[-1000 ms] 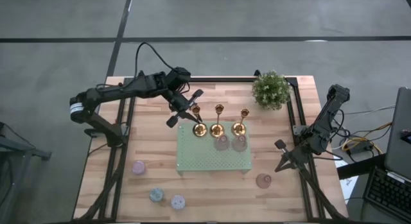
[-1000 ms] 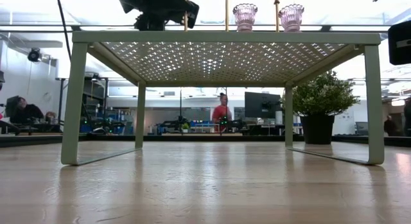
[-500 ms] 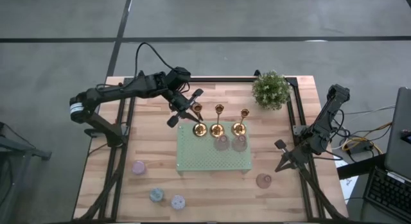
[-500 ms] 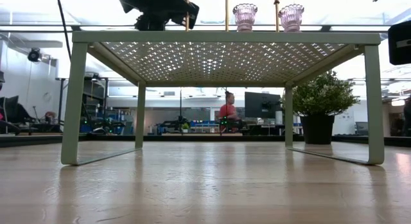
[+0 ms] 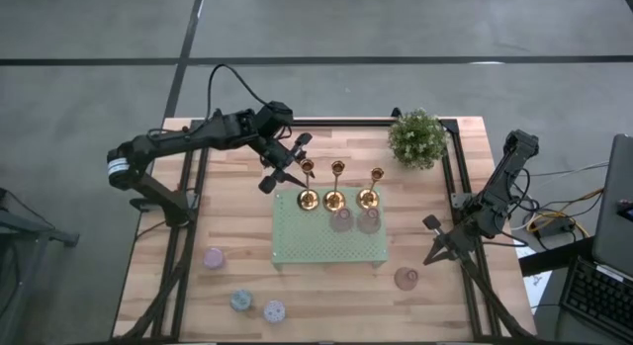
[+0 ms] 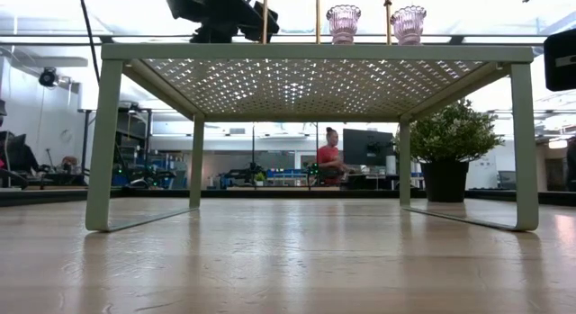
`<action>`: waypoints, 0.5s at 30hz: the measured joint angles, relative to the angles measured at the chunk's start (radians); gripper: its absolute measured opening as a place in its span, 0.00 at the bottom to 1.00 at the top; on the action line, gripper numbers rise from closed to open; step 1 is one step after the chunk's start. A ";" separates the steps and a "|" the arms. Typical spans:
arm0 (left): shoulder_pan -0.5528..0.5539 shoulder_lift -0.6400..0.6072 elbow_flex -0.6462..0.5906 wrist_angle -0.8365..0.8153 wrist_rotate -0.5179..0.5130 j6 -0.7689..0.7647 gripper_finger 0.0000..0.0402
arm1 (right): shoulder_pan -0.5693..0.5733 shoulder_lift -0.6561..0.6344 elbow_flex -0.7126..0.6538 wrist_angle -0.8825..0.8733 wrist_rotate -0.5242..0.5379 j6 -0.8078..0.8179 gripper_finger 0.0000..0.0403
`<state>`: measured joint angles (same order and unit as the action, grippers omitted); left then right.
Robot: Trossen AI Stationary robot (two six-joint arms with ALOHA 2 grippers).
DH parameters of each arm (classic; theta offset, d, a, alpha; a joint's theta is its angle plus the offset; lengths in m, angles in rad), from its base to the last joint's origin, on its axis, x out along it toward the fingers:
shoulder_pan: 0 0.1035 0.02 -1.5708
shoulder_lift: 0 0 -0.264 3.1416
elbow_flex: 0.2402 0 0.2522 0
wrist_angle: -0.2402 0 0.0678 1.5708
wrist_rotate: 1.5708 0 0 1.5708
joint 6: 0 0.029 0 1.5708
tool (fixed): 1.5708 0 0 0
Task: Pick & Place candle stick holders
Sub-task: Put the pink glass candle holder on the shelf
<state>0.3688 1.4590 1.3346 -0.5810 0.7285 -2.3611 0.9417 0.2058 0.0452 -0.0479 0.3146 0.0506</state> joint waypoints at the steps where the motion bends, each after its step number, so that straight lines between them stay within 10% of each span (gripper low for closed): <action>1: 0.001 0.000 0.000 -0.007 -0.003 0.000 0.38 | 0.000 0.000 0.000 0.000 0.000 -0.001 0.02; 15: 0.056 -0.003 0.000 -0.359 -0.034 0.048 0.38 | 0.000 0.000 0.000 0.000 0.000 -0.001 0.02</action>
<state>0.4249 1.4559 1.3346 -0.9400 0.6947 -2.3127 0.9417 0.2057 0.0452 -0.0479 0.3145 0.0494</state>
